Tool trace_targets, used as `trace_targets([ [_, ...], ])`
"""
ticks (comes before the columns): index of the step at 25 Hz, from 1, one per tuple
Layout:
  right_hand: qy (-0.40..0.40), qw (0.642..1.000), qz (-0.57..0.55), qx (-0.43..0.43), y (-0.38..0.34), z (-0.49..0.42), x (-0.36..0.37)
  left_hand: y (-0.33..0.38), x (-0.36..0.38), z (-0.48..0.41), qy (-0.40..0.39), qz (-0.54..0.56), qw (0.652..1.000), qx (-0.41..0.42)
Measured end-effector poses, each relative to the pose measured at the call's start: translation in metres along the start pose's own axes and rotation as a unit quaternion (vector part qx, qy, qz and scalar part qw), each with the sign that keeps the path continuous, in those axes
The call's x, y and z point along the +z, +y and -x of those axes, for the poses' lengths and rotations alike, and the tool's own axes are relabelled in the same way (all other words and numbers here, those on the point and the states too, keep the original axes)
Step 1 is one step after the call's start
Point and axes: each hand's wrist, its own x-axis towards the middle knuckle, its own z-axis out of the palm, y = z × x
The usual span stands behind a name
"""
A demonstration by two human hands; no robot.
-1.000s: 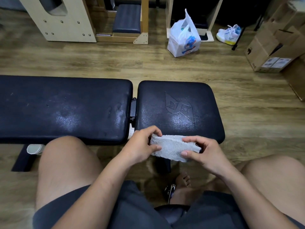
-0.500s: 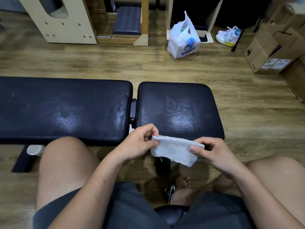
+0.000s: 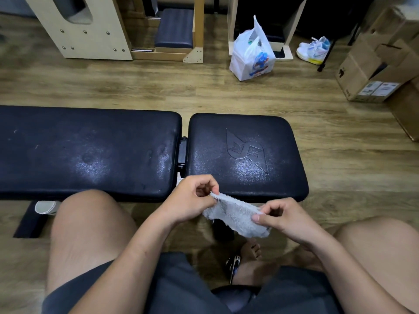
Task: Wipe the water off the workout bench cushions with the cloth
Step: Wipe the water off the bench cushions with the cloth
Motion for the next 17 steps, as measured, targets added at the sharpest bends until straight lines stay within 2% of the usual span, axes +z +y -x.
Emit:
trace_targets([
  [4,0.062,0.996,-0.061,-0.026,-0.007,-0.008,-0.004,0.004,-0.003,-0.001,0.038,0.026,0.999,0.000],
  [6,0.066,0.990,-0.115,-0.044,-0.015,-0.014,-0.005,0.005,-0.005,-0.003,0.055,0.048,0.997,-0.007],
  [8,0.067,0.987,-0.137,-0.049,-0.019,-0.016,-0.001,0.001,-0.008,-0.004,0.077,0.020,0.997,-0.004],
  [11,0.082,0.994,-0.008,-0.073,-0.011,-0.019,0.005,0.000,-0.011,-0.002,0.129,-0.075,0.988,0.039],
  [13,0.116,0.988,0.079,-0.062,-0.007,-0.022,0.007,0.002,-0.013,-0.002,0.143,-0.081,0.985,0.059],
  [15,0.138,0.985,0.086,-0.053,-0.012,-0.023,0.005,0.003,-0.014,-0.003,0.151,-0.068,0.984,0.062],
  [17,0.130,0.985,0.081,-0.073,-0.020,-0.021,0.004,0.003,-0.016,-0.004,0.149,-0.011,0.988,0.047],
])
